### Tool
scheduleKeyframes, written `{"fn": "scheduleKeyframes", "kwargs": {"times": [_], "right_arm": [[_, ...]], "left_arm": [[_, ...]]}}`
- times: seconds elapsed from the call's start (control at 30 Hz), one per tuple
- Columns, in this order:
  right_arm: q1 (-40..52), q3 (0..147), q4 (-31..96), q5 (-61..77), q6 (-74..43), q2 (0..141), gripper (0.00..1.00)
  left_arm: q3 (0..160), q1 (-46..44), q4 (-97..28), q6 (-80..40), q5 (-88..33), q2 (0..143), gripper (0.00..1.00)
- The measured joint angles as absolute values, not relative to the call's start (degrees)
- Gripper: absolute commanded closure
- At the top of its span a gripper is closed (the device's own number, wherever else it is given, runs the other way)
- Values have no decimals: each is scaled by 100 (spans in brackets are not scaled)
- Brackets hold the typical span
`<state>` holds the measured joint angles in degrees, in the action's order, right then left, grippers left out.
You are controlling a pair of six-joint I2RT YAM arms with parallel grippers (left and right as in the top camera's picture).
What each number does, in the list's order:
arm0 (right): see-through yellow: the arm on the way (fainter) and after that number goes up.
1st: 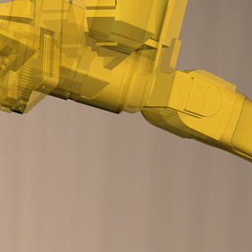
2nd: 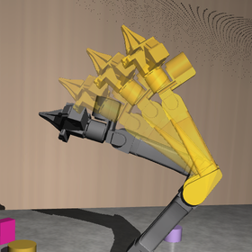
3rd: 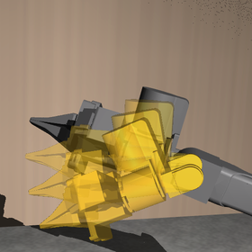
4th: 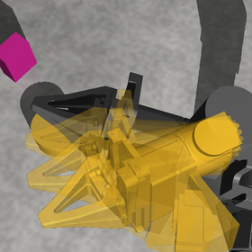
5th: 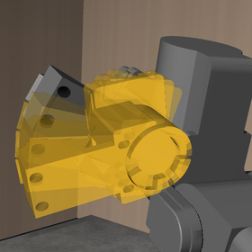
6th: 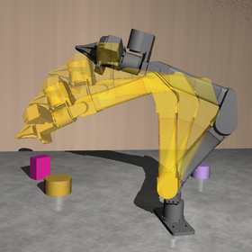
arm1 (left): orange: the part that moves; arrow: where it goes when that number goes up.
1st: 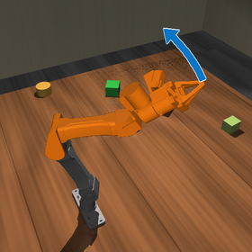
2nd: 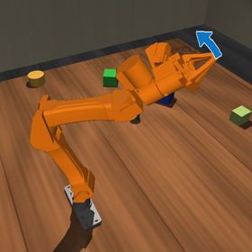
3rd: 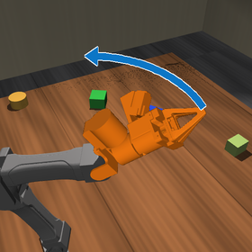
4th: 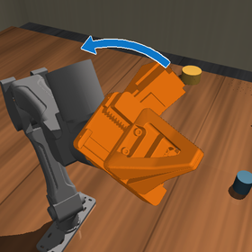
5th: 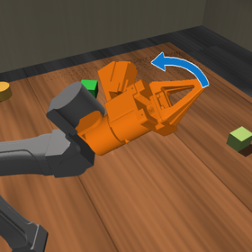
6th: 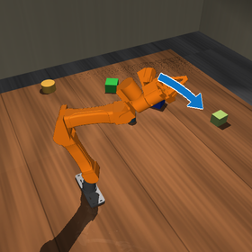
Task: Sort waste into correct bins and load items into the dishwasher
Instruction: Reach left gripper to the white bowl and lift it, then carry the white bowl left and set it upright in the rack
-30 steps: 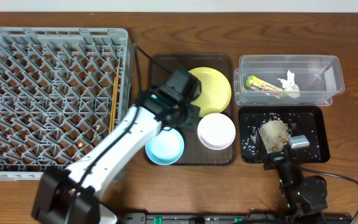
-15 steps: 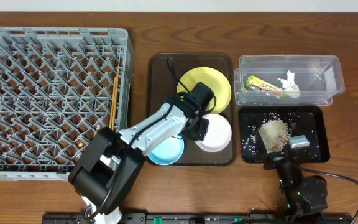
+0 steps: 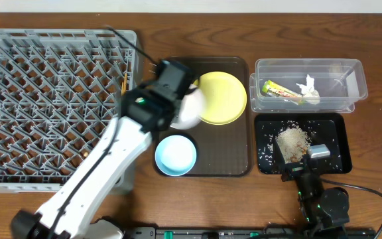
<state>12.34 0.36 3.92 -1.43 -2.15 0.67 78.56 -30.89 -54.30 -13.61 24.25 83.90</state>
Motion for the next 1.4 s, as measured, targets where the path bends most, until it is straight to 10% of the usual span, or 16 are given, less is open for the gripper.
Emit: {"fn": "scheduleKeyframes", "kwargs": {"times": [0.33,0.73,1.4], "right_arm": [[1234,36,395,-143,-215,67,1],[1234,36,395,-143,-215,67,1],[1234,36,395,-143,-215,67,1]], "left_arm": [[7813,-1876,-4491,-836,5629,8954,94],[7758,-1118,-2220,878,6410,10335,94],[7754,-1396,-2038,1494,7124,10871,94]]}}
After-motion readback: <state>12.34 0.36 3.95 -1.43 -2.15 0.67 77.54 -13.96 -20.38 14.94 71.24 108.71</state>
